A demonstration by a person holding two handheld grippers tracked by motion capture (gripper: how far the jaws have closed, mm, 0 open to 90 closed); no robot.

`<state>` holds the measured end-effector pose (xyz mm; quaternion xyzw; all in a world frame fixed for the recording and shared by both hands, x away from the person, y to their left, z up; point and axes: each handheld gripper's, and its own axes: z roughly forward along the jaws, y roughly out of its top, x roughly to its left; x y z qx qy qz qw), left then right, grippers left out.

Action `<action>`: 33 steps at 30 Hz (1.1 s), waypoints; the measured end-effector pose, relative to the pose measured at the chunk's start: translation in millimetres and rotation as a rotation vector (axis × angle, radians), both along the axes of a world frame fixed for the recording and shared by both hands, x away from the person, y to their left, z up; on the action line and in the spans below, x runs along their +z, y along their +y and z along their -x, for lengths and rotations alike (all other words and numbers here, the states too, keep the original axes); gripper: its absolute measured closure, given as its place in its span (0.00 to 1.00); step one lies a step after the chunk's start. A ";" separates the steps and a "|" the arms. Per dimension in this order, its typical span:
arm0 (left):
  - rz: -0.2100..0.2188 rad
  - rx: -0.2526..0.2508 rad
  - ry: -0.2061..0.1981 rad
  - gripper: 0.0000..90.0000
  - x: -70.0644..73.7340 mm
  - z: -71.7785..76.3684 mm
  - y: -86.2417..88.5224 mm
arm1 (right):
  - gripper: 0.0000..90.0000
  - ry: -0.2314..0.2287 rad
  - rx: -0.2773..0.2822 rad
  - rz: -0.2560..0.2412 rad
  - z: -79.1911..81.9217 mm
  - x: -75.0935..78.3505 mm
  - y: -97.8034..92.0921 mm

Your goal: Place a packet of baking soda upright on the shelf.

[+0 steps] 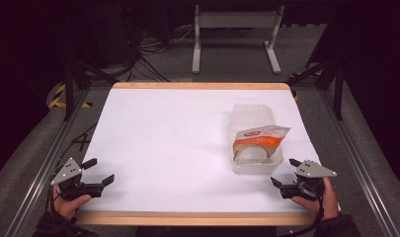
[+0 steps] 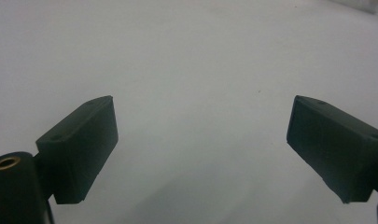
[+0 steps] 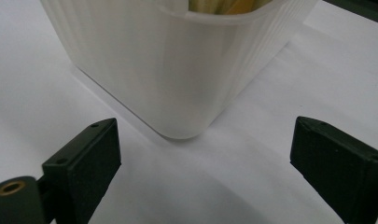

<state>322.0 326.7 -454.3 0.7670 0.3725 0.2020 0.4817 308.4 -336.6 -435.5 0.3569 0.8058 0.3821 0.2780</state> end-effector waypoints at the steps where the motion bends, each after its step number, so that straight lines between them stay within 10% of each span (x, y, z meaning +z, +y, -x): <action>1: 0.003 0.000 -0.004 0.11 -0.1 -0.1 0.2 | 0.10 0.001 0.001 0.000 -0.4 -0.1 0.2; 33: -0.037 -0.010 -0.024 0.09 5.1 2.4 -9.2 | 0.10 -0.003 0.004 0.000 -1.6 1.2 1.8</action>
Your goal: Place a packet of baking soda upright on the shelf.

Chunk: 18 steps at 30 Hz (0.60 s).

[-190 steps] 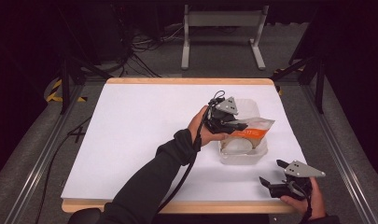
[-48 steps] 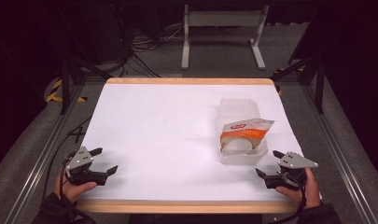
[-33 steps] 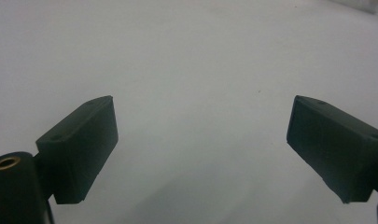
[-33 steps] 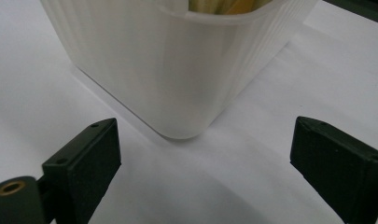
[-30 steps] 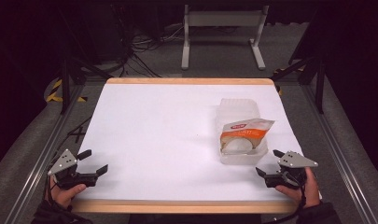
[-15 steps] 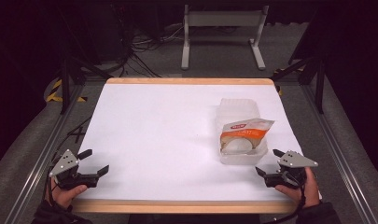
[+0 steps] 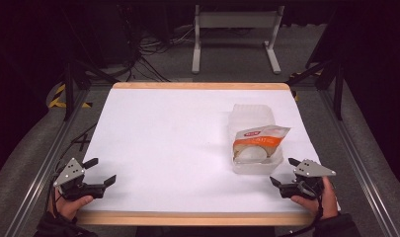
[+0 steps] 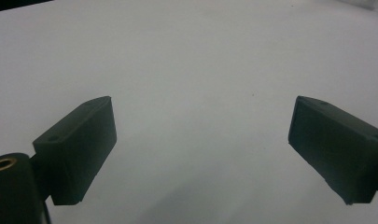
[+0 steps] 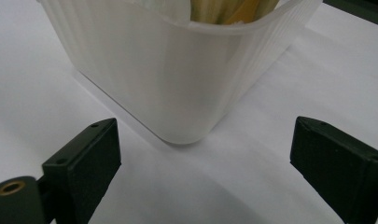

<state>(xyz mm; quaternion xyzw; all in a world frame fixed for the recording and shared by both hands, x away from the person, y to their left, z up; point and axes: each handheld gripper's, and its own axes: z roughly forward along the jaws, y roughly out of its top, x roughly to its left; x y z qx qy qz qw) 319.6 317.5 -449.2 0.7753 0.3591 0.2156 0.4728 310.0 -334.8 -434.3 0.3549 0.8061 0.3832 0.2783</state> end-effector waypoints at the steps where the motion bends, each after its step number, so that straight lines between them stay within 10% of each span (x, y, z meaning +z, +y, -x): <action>1: 0.000 -0.001 0.002 0.09 -0.1 -0.2 -1.2 | 0.10 0.002 0.001 0.001 -0.1 -0.1 0.0; 18: -0.021 -0.018 0.013 0.09 -0.6 -1.0 -7.7 | 0.10 0.004 0.003 0.001 -0.3 -0.7 0.5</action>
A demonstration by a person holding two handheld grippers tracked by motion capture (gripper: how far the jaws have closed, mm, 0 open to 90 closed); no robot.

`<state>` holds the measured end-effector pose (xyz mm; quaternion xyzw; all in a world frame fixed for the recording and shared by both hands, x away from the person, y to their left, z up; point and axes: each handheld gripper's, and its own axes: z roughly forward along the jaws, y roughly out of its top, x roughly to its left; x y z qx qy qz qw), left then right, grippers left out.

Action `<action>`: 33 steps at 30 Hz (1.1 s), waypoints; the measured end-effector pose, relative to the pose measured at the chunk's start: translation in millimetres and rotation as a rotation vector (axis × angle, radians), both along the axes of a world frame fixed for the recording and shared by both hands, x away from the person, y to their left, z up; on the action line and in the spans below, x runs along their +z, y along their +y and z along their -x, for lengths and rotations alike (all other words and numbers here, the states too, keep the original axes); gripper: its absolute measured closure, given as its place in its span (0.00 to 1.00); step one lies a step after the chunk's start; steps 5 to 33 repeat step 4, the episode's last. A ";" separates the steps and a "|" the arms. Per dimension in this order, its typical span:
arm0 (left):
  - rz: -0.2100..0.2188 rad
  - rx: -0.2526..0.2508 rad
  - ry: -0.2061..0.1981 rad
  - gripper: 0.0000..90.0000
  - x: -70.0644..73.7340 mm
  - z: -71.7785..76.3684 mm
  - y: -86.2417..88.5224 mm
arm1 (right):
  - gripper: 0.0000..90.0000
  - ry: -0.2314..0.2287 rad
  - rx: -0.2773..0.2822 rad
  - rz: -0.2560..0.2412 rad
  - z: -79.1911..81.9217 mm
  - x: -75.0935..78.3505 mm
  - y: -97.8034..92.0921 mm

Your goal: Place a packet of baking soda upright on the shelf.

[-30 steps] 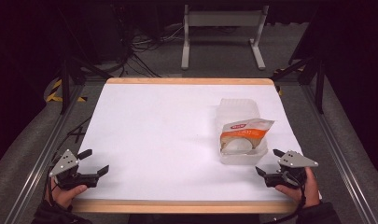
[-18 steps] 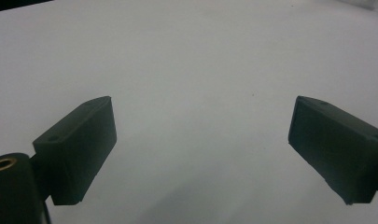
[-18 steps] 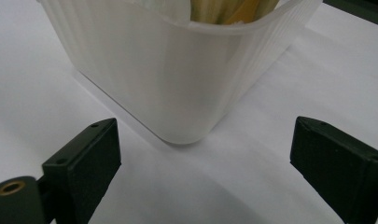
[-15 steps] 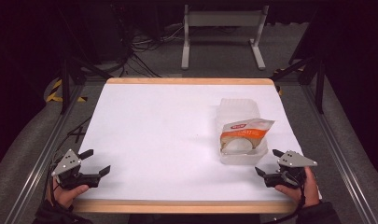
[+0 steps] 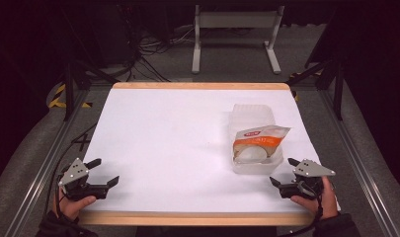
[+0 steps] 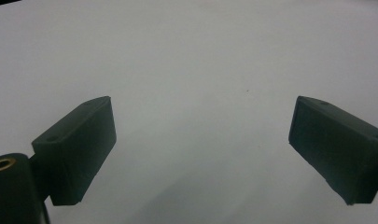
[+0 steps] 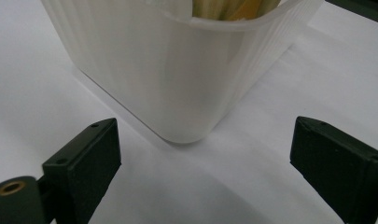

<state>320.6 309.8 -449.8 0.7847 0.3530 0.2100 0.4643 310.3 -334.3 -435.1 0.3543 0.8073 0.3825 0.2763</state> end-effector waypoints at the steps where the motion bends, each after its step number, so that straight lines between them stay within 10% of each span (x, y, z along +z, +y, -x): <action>1: -0.007 -0.001 -0.003 0.09 0.2 -0.5 -0.3 | 0.10 -0.001 0.000 -0.001 0.1 0.0 -0.1; 33: -0.010 -0.004 -0.005 0.09 0.3 -1.3 -2.0 | 0.10 0.000 0.000 -0.003 0.1 0.0 -1.0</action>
